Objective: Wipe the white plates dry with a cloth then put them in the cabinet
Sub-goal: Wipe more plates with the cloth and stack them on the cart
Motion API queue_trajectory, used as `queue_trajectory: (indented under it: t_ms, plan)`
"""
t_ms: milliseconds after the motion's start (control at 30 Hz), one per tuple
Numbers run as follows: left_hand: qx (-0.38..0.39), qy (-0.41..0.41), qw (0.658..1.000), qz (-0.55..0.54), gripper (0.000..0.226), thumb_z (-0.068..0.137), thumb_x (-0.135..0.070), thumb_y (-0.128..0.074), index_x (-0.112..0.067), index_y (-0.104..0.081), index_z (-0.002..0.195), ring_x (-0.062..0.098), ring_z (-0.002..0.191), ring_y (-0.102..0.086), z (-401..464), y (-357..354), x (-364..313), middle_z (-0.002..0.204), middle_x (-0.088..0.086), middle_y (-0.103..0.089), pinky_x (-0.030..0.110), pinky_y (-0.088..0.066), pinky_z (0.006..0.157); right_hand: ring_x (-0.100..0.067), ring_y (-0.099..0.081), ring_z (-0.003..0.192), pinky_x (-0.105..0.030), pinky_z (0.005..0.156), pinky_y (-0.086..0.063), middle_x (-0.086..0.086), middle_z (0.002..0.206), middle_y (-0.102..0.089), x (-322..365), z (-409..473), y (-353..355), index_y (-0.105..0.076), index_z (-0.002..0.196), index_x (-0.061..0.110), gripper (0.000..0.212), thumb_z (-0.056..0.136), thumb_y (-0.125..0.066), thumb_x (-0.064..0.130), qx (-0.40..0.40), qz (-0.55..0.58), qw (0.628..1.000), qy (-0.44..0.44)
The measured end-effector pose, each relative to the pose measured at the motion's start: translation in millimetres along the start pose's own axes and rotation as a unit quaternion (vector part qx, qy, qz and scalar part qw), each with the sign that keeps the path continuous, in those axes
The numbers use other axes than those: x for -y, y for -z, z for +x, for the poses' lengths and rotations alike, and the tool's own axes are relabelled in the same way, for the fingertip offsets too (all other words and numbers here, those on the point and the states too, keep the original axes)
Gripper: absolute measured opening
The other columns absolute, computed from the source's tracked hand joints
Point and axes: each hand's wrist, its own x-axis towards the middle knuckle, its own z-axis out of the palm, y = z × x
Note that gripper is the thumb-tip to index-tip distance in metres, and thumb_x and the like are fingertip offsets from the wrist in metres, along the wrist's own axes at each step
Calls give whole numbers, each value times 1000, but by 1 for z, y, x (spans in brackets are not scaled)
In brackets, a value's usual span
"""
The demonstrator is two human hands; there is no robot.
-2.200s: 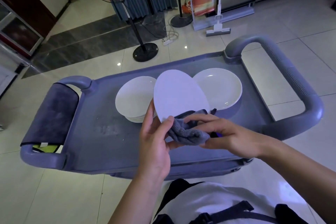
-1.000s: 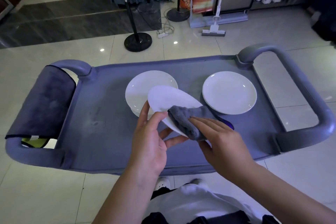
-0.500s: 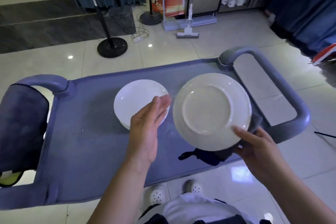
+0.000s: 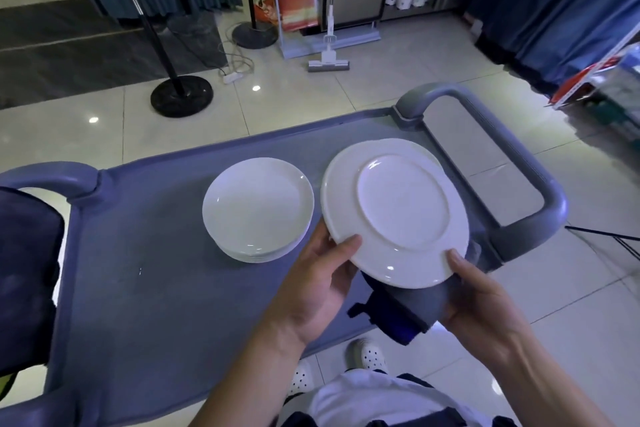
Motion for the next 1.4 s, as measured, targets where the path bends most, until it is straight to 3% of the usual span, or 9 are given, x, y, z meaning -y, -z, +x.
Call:
queue_trajectory:
  t_ms: [233,333,433,533,733,967,1067,1200,1400]
  plan:
    - [-24,-13,1000,-13,48,91,-10,-61,-30,-65,135,23,124,-62,-11,6,-12,139,6,-64,41,-57,95,-24,-66,98,-46,92,-52,-3,109,-76,5,7,-3,-70,115,17,24,97,-60,31,-86,-79,992,51]
    - [-37,-24,999,18,43,88,-9,-60,-32,-72,123,19,114,-66,-15,9,-17,126,2,-70,35,-59,82,-21,-63,80,-39,72,-53,-1,99,-72,16,9,-9,-71,112,19,18,97,-64,26,-140,-154,964,163]
    - [-54,-25,998,33,40,86,-9,-61,-33,-76,114,17,108,-68,-18,11,-18,117,0,-73,34,-59,80,-19,-69,92,-34,82,-54,5,91,-73,30,4,-34,-74,93,25,13,96,-65,17,-137,-224,909,324]
    - [-58,-17,997,53,41,85,-10,-62,-36,-76,114,18,106,-68,-19,10,-17,118,-1,-73,36,-59,77,-6,-59,82,-26,80,-45,21,79,-64,34,-6,-70,-70,79,34,27,94,-63,13,13,-338,803,491]
    - [-29,-26,998,41,37,85,-3,-60,-21,-78,112,22,103,-71,-22,1,-24,113,8,-76,38,-60,70,-13,-19,153,-47,123,-12,6,159,-38,0,12,-103,-53,143,32,47,99,-48,45,217,-673,482,517]
    - [-62,-19,996,63,37,79,-5,-62,-21,-77,110,25,96,-68,-37,0,-20,106,11,-74,40,-60,66,6,-31,144,-30,120,-25,24,146,-48,27,34,-107,-65,107,58,26,94,-57,38,205,-590,656,424]
    - [-71,-45,996,42,40,73,-5,-70,-24,-79,107,21,91,-69,-42,-2,-24,100,7,-75,37,-59,62,16,-59,93,-11,82,-44,39,92,-65,42,32,-103,-70,88,47,38,100,-58,12,194,-508,755,366]
    - [-99,-88,991,-7,43,62,-14,-75,-22,-80,103,19,86,-70,-42,1,-31,94,4,-75,33,-59,59,11,-52,52,-5,53,-36,33,54,-53,42,40,-81,-57,85,36,33,103,-53,8,143,-479,789,357]
    - [-113,-98,988,-29,44,64,-7,-73,-19,-80,106,18,94,-71,-40,2,-31,102,5,-76,28,-60,69,9,-51,122,-15,99,-40,23,133,-56,18,45,-45,-69,121,27,26,97,-62,21,108,-428,827,349]
